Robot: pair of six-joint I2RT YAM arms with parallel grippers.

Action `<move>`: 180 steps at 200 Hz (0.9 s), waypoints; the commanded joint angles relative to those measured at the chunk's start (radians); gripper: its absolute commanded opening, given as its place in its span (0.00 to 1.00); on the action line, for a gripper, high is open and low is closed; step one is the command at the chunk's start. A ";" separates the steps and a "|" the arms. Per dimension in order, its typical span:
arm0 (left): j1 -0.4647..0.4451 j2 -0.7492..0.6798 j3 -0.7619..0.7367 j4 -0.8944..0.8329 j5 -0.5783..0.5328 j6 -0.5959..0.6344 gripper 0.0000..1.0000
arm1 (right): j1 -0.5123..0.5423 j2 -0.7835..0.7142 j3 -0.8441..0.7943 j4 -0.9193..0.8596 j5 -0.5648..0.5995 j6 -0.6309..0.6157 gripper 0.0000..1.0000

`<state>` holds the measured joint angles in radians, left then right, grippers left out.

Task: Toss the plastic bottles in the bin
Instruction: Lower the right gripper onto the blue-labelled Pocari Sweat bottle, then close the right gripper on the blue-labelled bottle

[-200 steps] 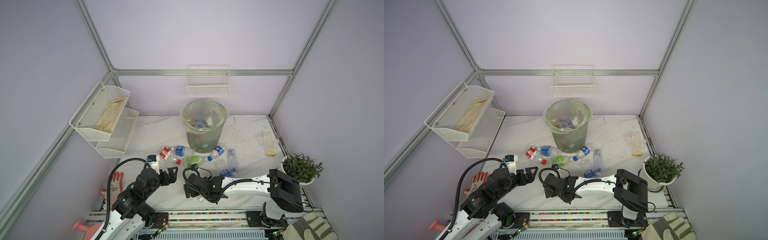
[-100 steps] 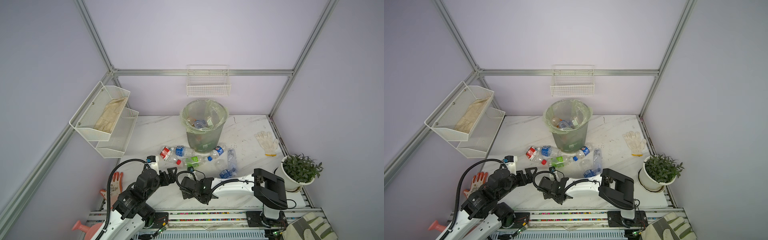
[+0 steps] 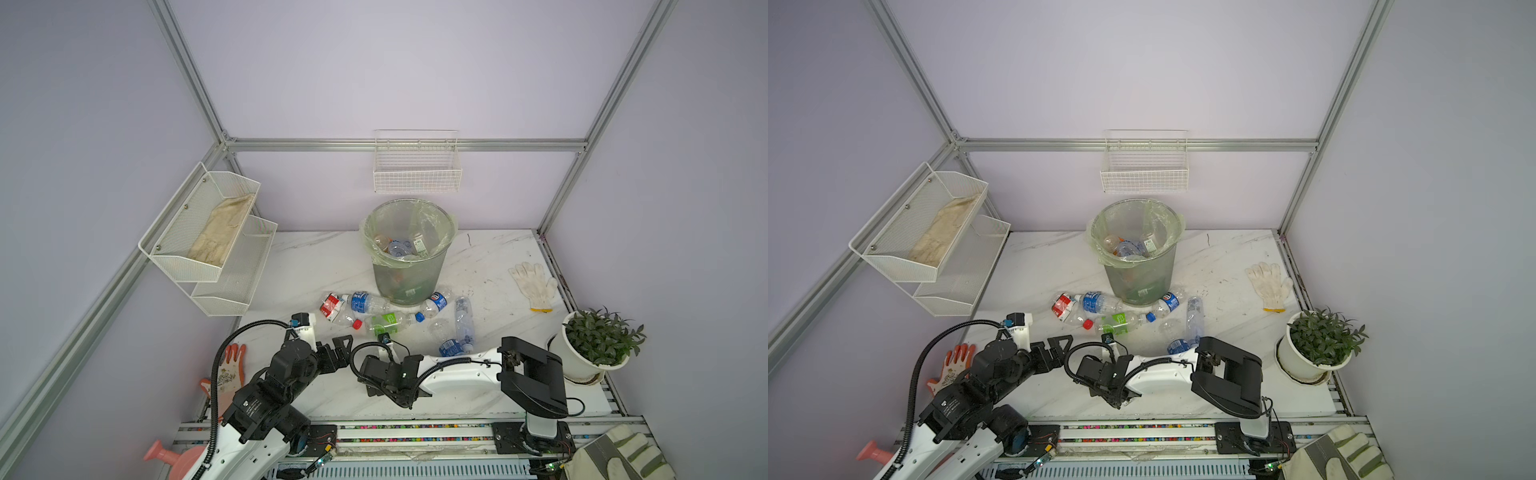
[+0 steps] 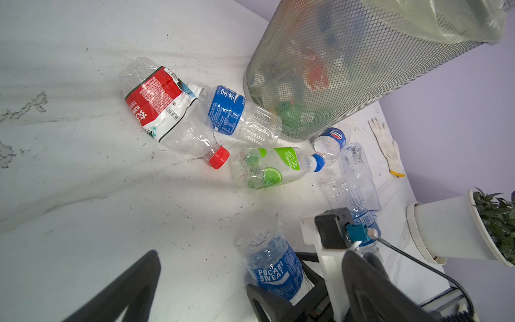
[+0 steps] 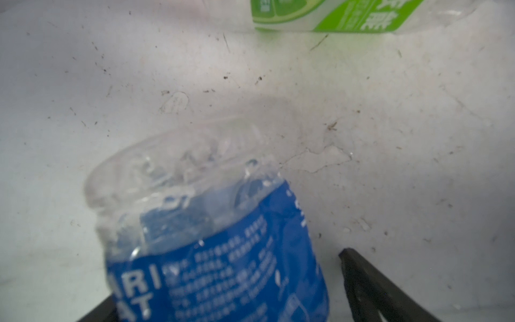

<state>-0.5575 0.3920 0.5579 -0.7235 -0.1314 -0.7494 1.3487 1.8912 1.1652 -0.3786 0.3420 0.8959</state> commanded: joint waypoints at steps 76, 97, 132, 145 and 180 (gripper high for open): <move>0.003 -0.016 -0.027 0.008 -0.010 -0.016 1.00 | 0.003 0.030 -0.024 -0.094 0.049 0.074 0.97; 0.002 -0.016 -0.027 0.007 -0.011 -0.017 1.00 | 0.000 0.025 -0.038 -0.094 0.052 0.082 0.97; 0.003 -0.015 -0.025 0.007 -0.012 -0.018 1.00 | -0.014 0.010 -0.060 -0.092 0.054 0.088 0.97; 0.003 -0.015 -0.025 0.007 -0.013 -0.018 1.00 | -0.020 0.002 -0.072 -0.092 0.053 0.091 0.97; 0.004 -0.015 -0.023 0.008 -0.014 -0.019 1.00 | -0.039 -0.028 -0.103 -0.088 0.049 0.092 0.93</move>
<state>-0.5575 0.3840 0.5579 -0.7280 -0.1352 -0.7597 1.3270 1.8736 1.1110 -0.4080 0.4213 0.9421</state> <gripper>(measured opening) 0.997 0.941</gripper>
